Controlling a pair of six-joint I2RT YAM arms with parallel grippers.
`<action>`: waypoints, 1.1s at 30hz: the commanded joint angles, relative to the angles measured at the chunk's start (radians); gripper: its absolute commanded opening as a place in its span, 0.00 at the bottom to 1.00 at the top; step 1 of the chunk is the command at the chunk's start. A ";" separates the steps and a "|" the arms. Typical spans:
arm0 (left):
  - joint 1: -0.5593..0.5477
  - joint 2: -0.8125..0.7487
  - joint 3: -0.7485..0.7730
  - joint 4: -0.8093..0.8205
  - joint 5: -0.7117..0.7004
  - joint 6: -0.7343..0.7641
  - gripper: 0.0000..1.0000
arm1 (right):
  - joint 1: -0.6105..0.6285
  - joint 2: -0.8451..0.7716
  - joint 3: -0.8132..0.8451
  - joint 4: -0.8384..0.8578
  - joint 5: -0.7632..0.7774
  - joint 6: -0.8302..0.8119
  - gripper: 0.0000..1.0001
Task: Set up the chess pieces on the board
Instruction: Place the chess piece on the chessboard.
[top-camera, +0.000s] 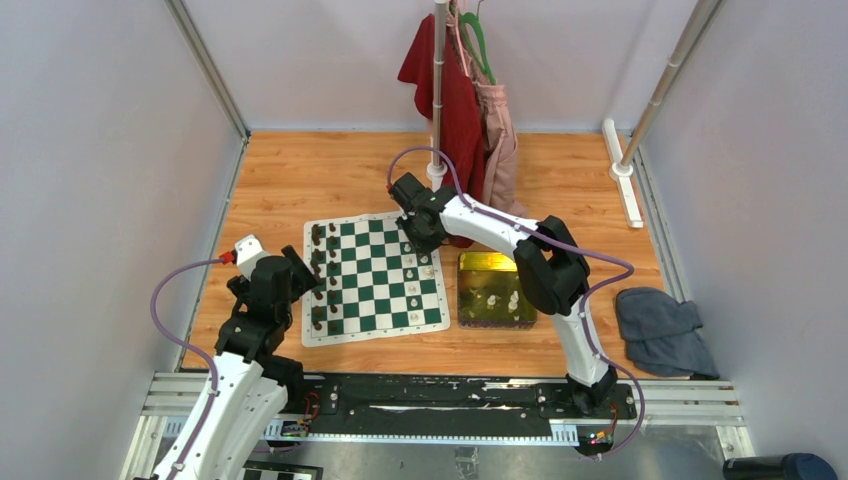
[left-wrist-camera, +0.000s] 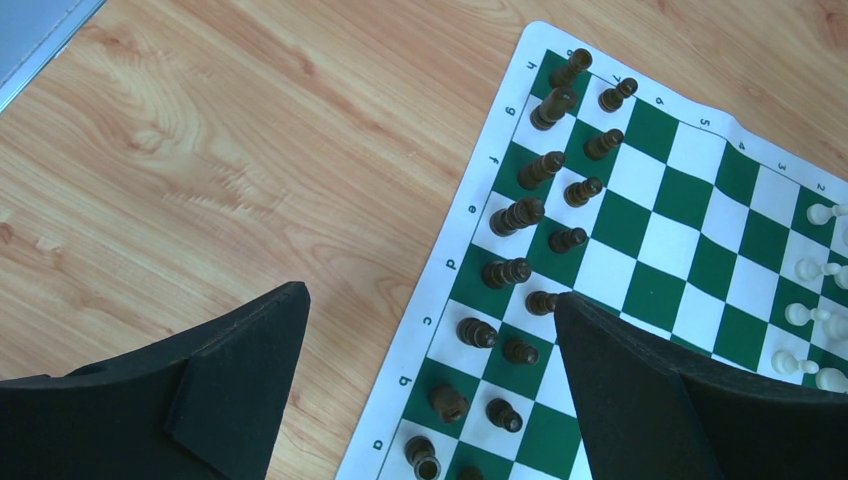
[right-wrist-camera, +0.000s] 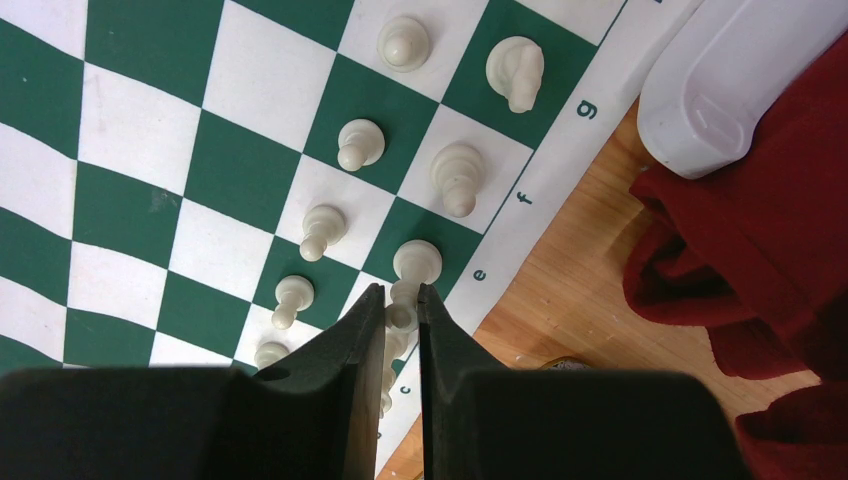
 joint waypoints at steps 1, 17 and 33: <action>-0.008 0.002 -0.006 0.010 -0.020 0.002 1.00 | -0.010 0.013 -0.024 -0.016 0.003 -0.020 0.22; -0.008 0.001 -0.006 0.010 -0.019 0.002 1.00 | -0.017 0.008 -0.017 -0.013 -0.001 -0.033 0.35; -0.008 -0.003 -0.005 0.009 -0.020 0.004 1.00 | -0.018 -0.024 -0.026 0.008 -0.001 -0.045 0.37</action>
